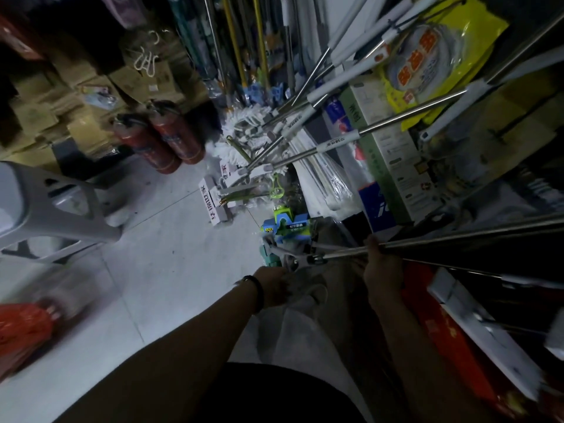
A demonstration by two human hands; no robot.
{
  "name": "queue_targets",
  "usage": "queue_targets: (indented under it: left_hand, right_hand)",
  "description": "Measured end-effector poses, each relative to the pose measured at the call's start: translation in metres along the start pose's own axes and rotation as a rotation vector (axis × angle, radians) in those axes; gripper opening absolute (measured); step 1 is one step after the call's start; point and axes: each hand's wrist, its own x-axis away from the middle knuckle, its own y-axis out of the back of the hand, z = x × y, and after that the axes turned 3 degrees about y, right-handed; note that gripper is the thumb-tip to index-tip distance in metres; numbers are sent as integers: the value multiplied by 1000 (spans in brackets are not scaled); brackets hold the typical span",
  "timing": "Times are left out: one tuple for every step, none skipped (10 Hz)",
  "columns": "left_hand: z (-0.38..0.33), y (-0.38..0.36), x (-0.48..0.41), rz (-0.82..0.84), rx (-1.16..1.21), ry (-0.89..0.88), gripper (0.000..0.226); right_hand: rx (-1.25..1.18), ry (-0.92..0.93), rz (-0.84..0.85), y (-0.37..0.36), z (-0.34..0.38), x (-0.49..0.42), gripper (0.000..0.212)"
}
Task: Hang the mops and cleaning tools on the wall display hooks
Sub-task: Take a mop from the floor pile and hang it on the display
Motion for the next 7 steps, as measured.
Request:
queue_targets:
  left_hand:
    - [-1, -6, 38, -79, 273, 137, 36]
    - [6, 5, 28, -23, 424, 85, 50]
    - [0, 16, 26, 44, 678, 21, 71]
    - [-7, 33, -2, 107, 1038, -19, 57]
    - [-18, 51, 20, 79, 1222, -124, 42]
    - [-21, 63, 21, 15, 1252, -138, 38]
    - [-30, 70, 13, 5, 1349, -118, 44]
  right_hand:
    - [-230, -15, -22, -5, 69, 56, 66]
    - [-277, 26, -116, -21, 129, 121, 47]
    - [-331, 15, -148, -33, 157, 159, 39]
    - [-376, 11, -127, -43, 170, 183, 39]
    - [-426, -4, -97, -53, 182, 197, 37]
    - [-462, -47, -81, -58, 185, 199, 36]
    - [-531, -82, -64, -60, 179, 194, 32]
